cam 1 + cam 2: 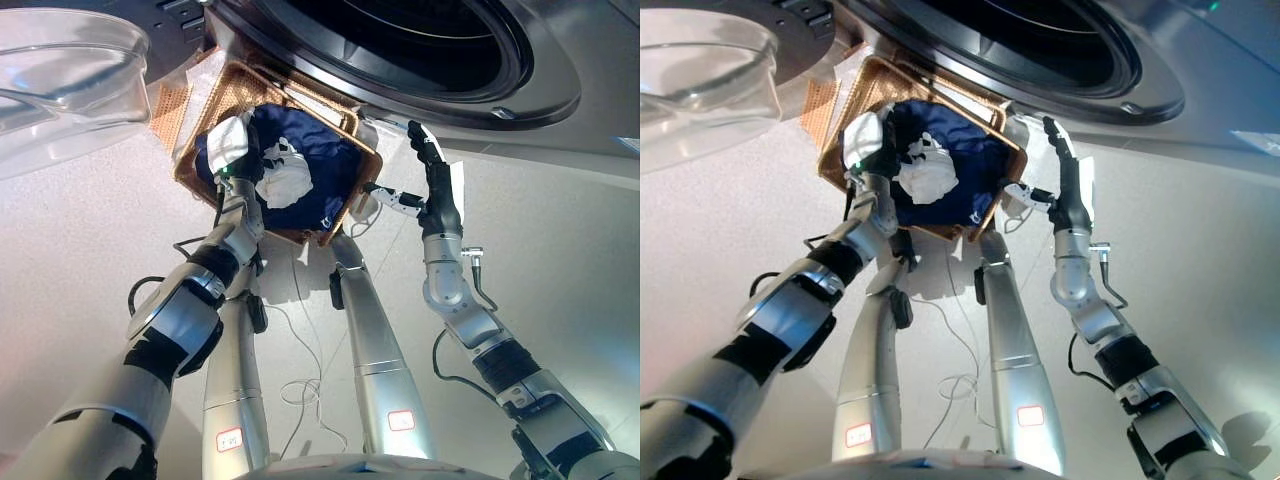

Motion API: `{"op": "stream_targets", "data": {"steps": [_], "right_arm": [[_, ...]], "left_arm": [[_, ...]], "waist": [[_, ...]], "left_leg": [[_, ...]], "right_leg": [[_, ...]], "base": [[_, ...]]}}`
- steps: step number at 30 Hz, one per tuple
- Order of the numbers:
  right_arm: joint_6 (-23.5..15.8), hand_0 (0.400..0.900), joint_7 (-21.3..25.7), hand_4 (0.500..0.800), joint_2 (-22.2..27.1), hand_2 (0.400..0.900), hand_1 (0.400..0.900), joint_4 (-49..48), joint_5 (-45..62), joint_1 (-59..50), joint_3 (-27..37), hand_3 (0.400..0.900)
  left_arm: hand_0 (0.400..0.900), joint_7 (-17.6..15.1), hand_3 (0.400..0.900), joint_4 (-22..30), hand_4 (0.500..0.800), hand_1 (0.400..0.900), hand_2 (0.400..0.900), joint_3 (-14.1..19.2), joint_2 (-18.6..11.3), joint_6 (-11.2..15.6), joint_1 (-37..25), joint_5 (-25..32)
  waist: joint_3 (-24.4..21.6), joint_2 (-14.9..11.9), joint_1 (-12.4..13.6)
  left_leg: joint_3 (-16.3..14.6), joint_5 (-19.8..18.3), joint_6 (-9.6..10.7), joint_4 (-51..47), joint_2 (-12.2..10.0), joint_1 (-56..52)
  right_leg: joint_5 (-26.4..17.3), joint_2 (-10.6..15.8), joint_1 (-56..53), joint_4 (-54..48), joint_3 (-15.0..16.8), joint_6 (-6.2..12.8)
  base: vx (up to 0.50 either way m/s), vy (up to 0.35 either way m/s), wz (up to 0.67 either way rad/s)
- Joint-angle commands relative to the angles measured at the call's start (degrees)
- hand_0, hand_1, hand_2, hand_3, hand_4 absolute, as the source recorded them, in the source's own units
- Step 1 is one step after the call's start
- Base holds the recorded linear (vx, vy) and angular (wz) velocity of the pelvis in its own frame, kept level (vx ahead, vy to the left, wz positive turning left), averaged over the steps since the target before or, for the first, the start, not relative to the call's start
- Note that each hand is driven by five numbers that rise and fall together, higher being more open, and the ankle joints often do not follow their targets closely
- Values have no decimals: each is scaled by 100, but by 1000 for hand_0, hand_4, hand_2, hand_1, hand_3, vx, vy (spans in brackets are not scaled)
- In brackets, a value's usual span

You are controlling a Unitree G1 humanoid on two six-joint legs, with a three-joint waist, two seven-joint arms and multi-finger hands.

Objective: Put the clothes in the basket into the washing machine.

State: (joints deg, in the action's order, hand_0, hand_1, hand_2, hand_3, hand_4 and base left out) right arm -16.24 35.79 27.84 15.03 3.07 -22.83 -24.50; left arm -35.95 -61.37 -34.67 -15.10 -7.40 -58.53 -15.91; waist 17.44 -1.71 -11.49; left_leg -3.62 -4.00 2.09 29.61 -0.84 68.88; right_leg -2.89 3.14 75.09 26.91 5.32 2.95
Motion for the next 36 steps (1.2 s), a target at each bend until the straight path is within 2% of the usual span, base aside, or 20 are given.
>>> {"op": "stream_targets", "data": {"steps": [1,8,10,11,16,20,24,36], "right_arm": [[-306,900,374,800,36,900,900,-810,-281,397,64,900],[-290,900,472,800,89,900,900,-969,-324,613,148,900],[-305,900,467,800,94,900,900,-999,-302,739,174,900],[-306,900,482,800,99,900,900,-992,-300,771,169,900],[-339,900,517,800,111,900,900,-1072,-251,776,149,900],[-348,900,506,800,153,900,900,-1186,-223,749,103,900],[-333,900,485,800,138,900,900,-1284,-206,642,11,900],[-296,900,468,800,249,900,900,-1496,-240,793,110,900]], "left_arm": [[900,-337,900,156,800,900,900,-153,413,50,374,-356],[900,-336,900,198,800,900,900,-186,803,-15,536,-358],[900,-334,900,166,800,900,900,-205,1033,10,627,-316],[900,-323,900,145,800,900,900,-216,1107,11,654,-309],[900,-372,900,79,800,900,900,-300,1269,-6,646,-305],[900,-421,900,-12,800,900,900,-296,1248,-60,574,-310],[900,-450,900,-161,800,900,900,-279,1149,-112,426,-326],[900,-598,900,-282,800,900,900,-217,728,-409,119,-521]], "waist": [[-300,179,-76],[-206,193,-47],[-219,240,-28],[-259,284,63],[-328,335,87],[-335,353,100],[-248,302,91],[71,191,43]], "left_leg": [[269,-225,86,339,-105,86],[270,-241,59,382,-90,369],[288,-258,41,506,-57,556],[335,-464,67,559,-144,510],[314,-551,29,739,-140,698],[272,-736,-32,1131,-135,917],[177,-946,-63,1656,-224,1159],[163,-1365,-158,2752,-380,1785]], "right_leg": [[-712,-322,-17,-981,-139,265],[-814,-330,244,-1060,-164,287],[-835,-349,396,-1030,-146,286],[-668,-450,380,-959,-152,300],[-698,-463,559,-900,-125,304],[-657,-571,777,-628,-110,295],[-616,-689,985,-315,-101,287],[-454,-783,1483,448,-197,341]], "base": [[-25,-42,-1],[-24,-32,-2],[10,-40,-11],[89,-14,-28],[-6,-5,-10],[-32,0,-20],[-41,-11,-29],[-34,-33,-11]]}}
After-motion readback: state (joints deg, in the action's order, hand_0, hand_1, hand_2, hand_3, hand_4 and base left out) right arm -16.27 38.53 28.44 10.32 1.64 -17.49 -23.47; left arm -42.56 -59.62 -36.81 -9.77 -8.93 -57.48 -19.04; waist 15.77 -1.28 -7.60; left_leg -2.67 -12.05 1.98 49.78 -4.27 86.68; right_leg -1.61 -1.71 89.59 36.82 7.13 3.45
